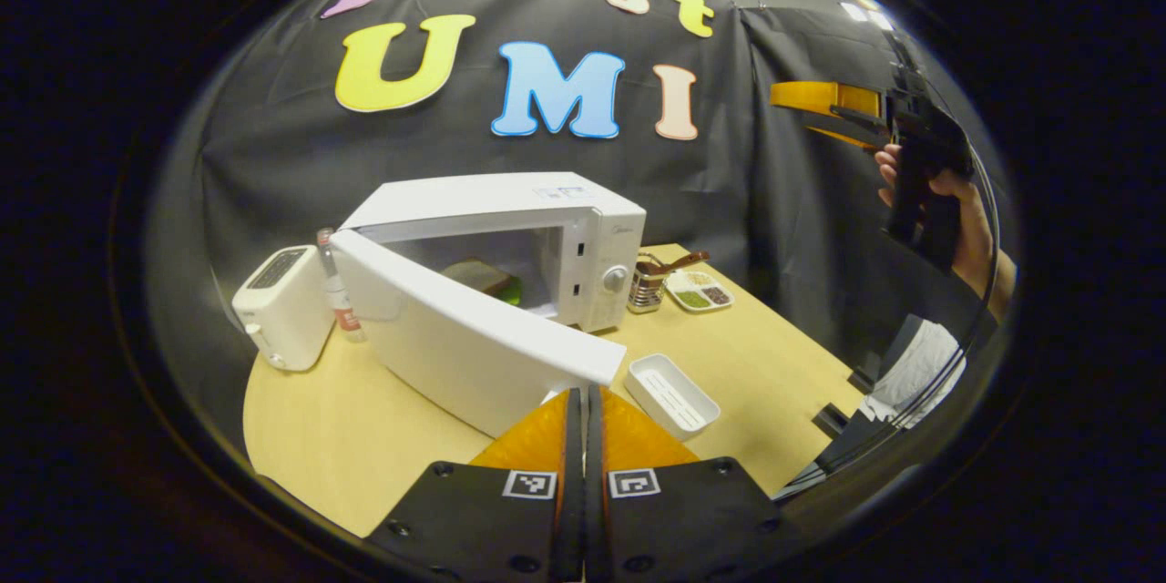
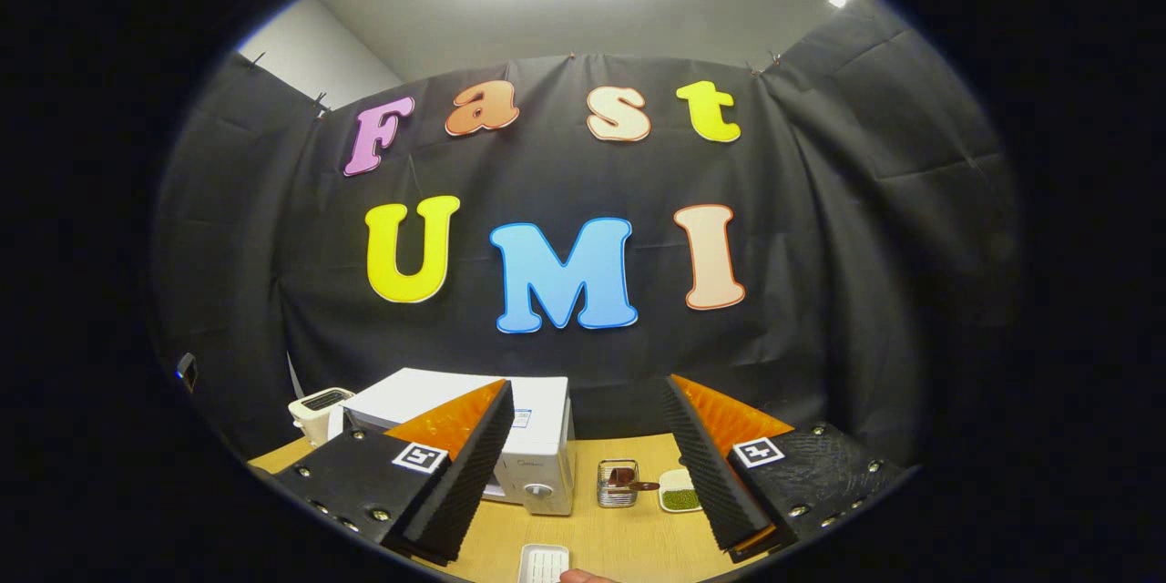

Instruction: Open the microwave oven with the left hand, put the food in, and close the microwave oven.

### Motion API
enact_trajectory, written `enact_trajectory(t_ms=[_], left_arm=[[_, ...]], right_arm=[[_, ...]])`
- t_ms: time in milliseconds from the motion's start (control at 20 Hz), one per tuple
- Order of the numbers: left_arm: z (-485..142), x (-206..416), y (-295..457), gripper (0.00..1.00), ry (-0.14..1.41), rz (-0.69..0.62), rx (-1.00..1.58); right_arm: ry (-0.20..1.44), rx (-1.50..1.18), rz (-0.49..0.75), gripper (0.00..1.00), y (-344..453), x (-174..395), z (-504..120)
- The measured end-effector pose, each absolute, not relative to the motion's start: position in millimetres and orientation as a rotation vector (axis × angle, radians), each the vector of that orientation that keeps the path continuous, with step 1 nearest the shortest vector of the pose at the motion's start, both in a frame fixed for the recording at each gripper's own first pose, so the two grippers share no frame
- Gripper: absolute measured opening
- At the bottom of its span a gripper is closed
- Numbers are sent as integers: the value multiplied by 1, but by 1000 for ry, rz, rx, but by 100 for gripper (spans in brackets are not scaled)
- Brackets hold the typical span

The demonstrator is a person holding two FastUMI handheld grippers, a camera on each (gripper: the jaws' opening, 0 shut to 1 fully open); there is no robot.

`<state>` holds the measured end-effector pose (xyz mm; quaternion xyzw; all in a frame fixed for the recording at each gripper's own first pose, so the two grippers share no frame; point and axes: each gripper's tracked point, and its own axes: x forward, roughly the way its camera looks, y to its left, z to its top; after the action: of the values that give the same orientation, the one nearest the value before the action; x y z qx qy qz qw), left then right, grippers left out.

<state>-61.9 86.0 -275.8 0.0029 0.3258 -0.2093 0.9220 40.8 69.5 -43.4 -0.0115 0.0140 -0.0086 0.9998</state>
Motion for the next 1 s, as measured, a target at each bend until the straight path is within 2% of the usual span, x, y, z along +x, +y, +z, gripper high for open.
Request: enact_trajectory(t_ms=[600, 1000], left_arm=[[-293, 10, 22, 7, 673, -451, 36], [-300, 63, 6, 7, 649, -458, 60]], right_arm=[[33, 2, -27, 98, 24, 63, -54], [42, 22, -63, 98, -12, 78, -60]])
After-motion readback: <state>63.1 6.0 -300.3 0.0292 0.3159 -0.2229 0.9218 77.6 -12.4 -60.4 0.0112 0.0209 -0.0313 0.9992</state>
